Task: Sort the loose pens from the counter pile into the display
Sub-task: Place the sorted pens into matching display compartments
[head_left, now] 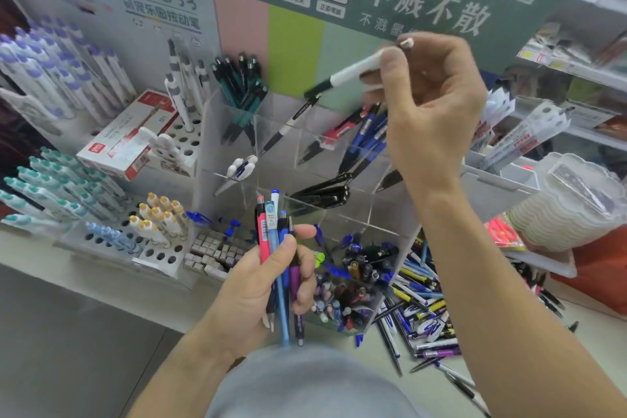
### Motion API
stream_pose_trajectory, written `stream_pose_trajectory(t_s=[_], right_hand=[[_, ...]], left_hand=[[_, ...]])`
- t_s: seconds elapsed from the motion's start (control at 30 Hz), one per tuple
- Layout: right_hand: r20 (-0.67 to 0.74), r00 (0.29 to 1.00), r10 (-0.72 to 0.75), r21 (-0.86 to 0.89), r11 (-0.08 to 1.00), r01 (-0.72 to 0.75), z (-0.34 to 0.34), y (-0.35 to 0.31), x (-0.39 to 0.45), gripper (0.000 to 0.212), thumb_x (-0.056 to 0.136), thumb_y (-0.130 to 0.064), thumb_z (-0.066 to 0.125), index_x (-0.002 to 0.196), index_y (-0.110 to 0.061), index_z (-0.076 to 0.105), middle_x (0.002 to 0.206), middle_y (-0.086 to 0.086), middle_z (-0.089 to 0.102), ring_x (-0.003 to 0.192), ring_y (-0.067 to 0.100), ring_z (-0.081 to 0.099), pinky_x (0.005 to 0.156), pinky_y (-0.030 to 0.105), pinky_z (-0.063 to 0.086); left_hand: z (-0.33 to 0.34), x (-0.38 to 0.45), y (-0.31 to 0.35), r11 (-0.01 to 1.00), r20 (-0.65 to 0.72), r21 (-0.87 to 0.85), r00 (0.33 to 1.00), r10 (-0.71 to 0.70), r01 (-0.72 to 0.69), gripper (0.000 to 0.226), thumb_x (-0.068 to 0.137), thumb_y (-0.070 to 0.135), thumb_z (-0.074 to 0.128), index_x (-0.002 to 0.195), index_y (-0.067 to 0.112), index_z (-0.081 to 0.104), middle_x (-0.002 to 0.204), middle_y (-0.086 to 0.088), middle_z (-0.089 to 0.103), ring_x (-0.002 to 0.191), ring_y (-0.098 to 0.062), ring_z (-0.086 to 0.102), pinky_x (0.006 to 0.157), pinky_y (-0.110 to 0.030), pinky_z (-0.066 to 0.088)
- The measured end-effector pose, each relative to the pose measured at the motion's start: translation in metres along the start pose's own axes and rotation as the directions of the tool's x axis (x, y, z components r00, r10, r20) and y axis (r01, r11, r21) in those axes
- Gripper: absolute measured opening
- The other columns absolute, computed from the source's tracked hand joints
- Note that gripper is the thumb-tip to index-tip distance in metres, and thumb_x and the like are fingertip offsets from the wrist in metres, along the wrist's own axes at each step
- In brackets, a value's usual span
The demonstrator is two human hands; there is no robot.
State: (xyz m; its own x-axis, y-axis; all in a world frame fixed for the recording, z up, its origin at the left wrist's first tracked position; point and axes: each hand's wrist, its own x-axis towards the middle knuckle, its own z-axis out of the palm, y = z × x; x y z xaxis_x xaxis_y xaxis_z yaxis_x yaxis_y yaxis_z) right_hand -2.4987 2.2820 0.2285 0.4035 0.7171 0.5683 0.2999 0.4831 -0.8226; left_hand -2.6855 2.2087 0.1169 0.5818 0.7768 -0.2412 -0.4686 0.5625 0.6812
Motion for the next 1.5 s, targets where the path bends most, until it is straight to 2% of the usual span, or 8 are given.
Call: stream_pose_trajectory(t_s=[0.3,0.43,0.57,0.7,0.77,0.97,1.3,1.5], right_hand=[[0.309,0.951,0.025,-0.637,0.748,0.188,0.030,0.046,0.014,0.023,0.085,-0.016,0.075,0.106,-0.006,0.073,0.092,0.006,0.071,0.076,0.016,0.063,0.078,0.030,0.052],[0.366,0.924,-0.109,-0.473,0.833,0.286,0.019,0.023,-0.025,0.008,0.091,-0.012,0.068,0.098,-0.008,0.070,0.084,-0.001,0.062,0.069,0.006,0.052,0.067,0.017,0.041],[0.707,0.527,0.472,-0.559,0.829,0.007,0.001,0.016,-0.056,0.018,0.100,-0.032,0.061,0.110,-0.022,0.072,0.080,-0.017,0.061,0.068,-0.004,0.058,0.067,0.015,0.043],[0.730,0.398,0.555,-0.469,0.831,-0.299,-0.019,0.016,-0.050,0.011,0.099,-0.021,0.065,0.099,-0.012,0.071,0.069,-0.005,0.069,0.061,0.006,0.063,0.059,0.023,0.052],[0.738,0.409,0.537,-0.416,0.838,-0.352,-0.025,0.013,-0.048,0.007,0.097,-0.013,0.067,0.095,-0.008,0.071,0.070,0.002,0.071,0.061,0.011,0.066,0.059,0.024,0.054],[0.380,0.822,0.424,-0.171,0.906,-0.388,-0.053,-0.004,-0.028,0.008,0.093,-0.012,0.069,0.089,-0.005,0.069,0.072,0.011,0.072,0.061,0.026,0.070,0.059,0.035,0.059],[0.655,0.363,0.663,-0.406,0.714,-0.570,-0.038,0.007,-0.131,0.021,0.082,-0.007,0.082,0.081,-0.016,0.063,0.075,0.008,0.073,0.066,0.018,0.068,0.068,0.036,0.057],[0.610,0.559,0.562,-0.213,0.796,-0.567,-0.010,0.017,-0.100,0.036,0.093,-0.030,0.071,0.123,-0.021,0.053,0.082,-0.001,0.066,0.060,0.018,0.062,0.057,0.042,0.053]], left_hand=[[0.006,0.002,-0.001,0.997,0.050,-0.067,0.998,-0.037,0.041,0.042,0.088,0.034,0.059,0.119,0.006,0.060,0.074,-0.014,0.051,0.049,-0.021,0.047,0.044,-0.028,0.042],[-0.001,0.003,-0.003,0.994,0.111,-0.049,0.989,-0.095,0.100,0.051,0.077,0.051,0.079,0.111,0.015,0.069,0.072,-0.006,0.048,0.041,-0.014,0.040,0.039,-0.022,0.036],[-0.011,0.001,-0.004,0.984,0.205,0.028,0.962,-0.178,0.176,0.046,0.082,0.058,0.072,0.095,0.015,0.068,0.067,-0.002,0.050,0.042,-0.011,0.040,0.040,-0.022,0.037],[-0.018,-0.004,-0.003,0.975,0.238,0.095,0.947,-0.217,0.200,0.041,0.086,0.049,0.073,0.104,0.012,0.066,0.075,-0.006,0.049,0.043,-0.012,0.039,0.039,-0.022,0.037],[-0.021,-0.005,-0.002,0.966,0.259,0.163,0.936,-0.237,0.199,0.042,0.087,0.047,0.072,0.110,0.011,0.066,0.077,-0.009,0.048,0.045,-0.013,0.040,0.041,-0.023,0.036],[-0.028,-0.007,0.004,0.968,0.159,0.207,0.972,-0.175,0.140,0.048,0.079,0.048,0.080,0.108,0.011,0.067,0.071,-0.009,0.047,0.042,-0.013,0.038,0.041,-0.023,0.034],[-0.007,0.007,0.000,0.963,-0.297,0.265,0.945,0.137,-0.056,0.041,0.079,0.032,0.069,0.091,-0.006,0.060,0.039,-0.008,0.031,0.029,-0.014,0.022,0.034,-0.017,0.022],[-0.014,-0.004,0.020,0.905,-0.200,0.424,0.973,0.118,-0.023,0.022,0.081,0.027,0.073,0.084,0.007,0.065,0.040,-0.010,0.034,0.029,-0.016,0.023,0.034,-0.018,0.025]])
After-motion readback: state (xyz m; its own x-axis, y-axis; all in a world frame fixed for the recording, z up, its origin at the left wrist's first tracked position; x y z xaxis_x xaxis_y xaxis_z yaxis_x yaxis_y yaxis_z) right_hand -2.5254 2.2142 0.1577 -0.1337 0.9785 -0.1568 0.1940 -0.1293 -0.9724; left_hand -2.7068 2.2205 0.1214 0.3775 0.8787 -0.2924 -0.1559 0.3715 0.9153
